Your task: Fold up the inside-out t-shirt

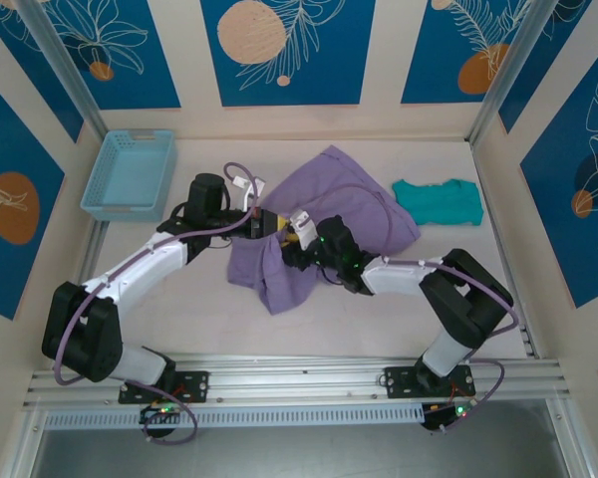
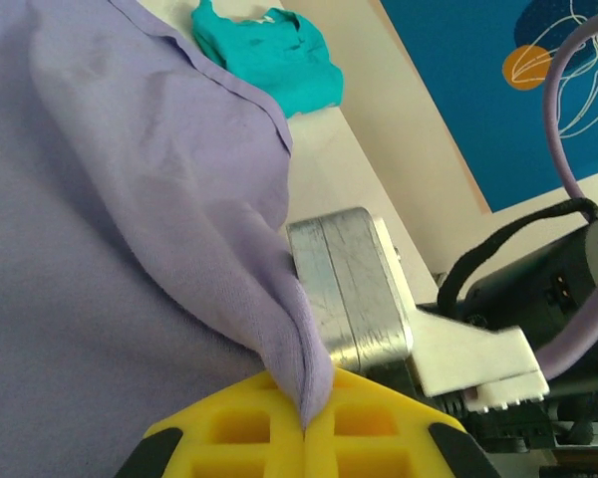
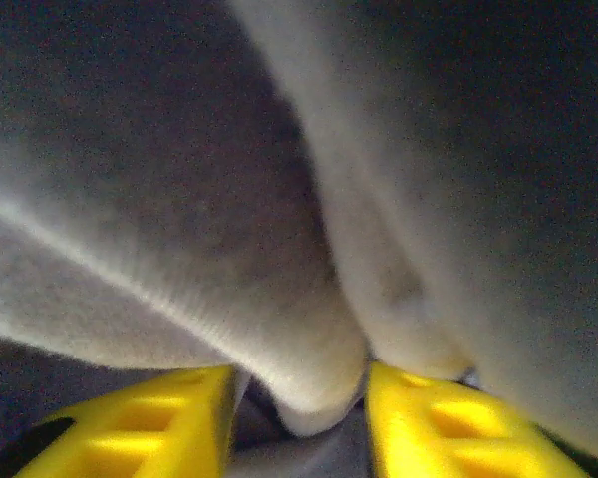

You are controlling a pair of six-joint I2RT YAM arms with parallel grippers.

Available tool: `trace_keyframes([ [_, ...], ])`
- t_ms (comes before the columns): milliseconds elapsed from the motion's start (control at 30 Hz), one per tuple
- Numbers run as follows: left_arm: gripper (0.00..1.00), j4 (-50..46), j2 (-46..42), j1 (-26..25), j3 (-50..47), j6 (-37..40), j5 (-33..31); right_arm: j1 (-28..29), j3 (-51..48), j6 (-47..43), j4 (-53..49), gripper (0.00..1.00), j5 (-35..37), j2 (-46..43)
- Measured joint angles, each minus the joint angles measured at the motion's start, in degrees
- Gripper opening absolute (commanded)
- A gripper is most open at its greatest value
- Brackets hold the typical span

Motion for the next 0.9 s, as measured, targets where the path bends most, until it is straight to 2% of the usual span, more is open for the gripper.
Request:
trace_keyframes([
  [33, 0.00, -0.02, -0.02, 0.02, 0.00, 0.00, -0.04, -0.20, 0.17, 0.11, 0.31, 0.07, -0.48, 0.31],
  [100, 0.00, -0.09, -0.04, 0.39, 0.00, 0.02, -0.83, -0.55, 0.17, -0.13, 0.98, 0.00, -1.95, 0.39],
  [267, 0.00, -1.25, -0.90, 1.84, 0.00, 0.98, -5.16, -0.48, -1.33, -0.11, -0.09, 0.00, -3.78, -3.13],
  [500, 0.00, -3.72, -1.40, 2.69, 0.00, 5.22, -12.79, -0.48, -1.51, 0.11, -8.41, 0.00, -3.58, -11.96],
  [667, 0.00, -4.66, -1.14, 2.69, 0.02, 9.11, -18.32, -0.48, 4.61, 1.99, -19.08, 0.01, -3.54, -12.94],
  [833, 0.00, -3.74, 0.33, 2.69, 0.09, 11.52, -20.81, -0.24, 12.68, 5.77, -27.93, 0.00, -4.17, -12.83],
  [900, 0.04, -3.80, 1.68, 2.56, 0.85, 11.93, -22.60, 0.15, 14.40, 7.87, -29.79, 0.00, -5.27, -12.81],
])
